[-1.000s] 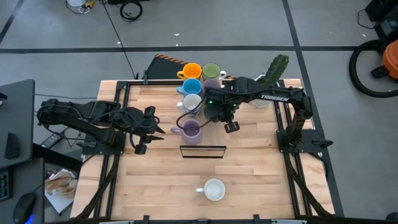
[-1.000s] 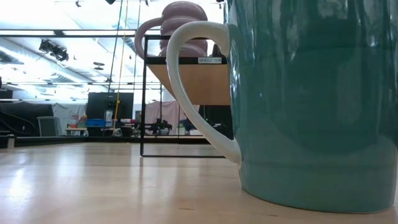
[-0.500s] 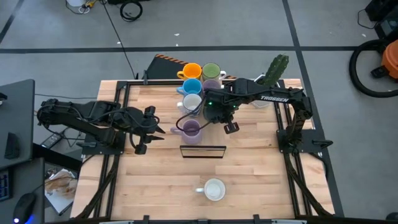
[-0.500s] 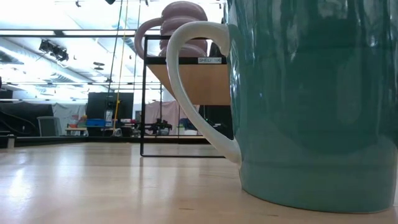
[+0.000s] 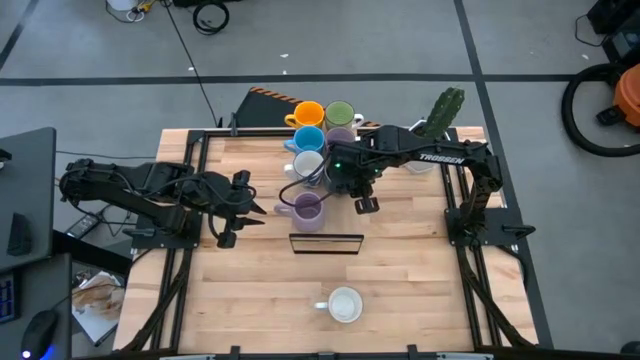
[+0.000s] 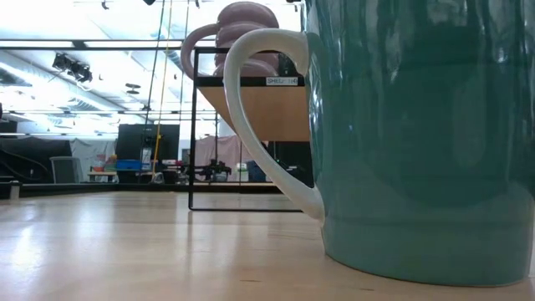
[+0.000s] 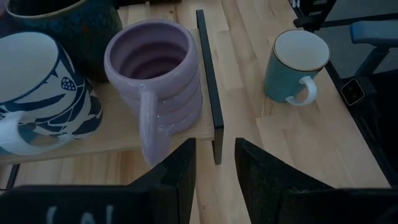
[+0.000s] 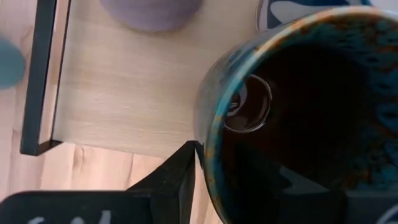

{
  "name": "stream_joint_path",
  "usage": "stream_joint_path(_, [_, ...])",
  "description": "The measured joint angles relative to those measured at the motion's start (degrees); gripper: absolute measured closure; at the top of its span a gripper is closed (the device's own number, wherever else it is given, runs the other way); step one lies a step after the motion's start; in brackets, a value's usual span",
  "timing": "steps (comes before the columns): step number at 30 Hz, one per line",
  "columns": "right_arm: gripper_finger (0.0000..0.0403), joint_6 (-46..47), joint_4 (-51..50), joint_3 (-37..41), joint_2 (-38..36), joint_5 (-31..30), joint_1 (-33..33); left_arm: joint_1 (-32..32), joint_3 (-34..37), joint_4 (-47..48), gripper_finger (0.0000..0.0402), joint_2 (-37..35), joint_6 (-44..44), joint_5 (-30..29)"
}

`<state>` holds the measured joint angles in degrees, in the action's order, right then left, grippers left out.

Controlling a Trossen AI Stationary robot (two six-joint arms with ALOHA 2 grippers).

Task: Place coffee mugs
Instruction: Put the brown and green mug on the shelf

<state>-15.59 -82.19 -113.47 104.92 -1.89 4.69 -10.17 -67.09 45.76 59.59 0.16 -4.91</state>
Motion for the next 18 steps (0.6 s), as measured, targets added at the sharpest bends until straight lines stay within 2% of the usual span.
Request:
stream_joint_path(9, [0.0282, 1.53, -0.92, -0.02, -0.28, -0.2, -0.22, -0.02, 0.0, -0.07, 0.0285, 0.0, 0.0, 0.0])
stream_joint_path(18, [0.0221, 1.94, -1.14, -0.07, -0.94, -0.29, 0.45, -0.01, 0.0, -0.1, 0.0285, 0.0, 0.0, 0.0])
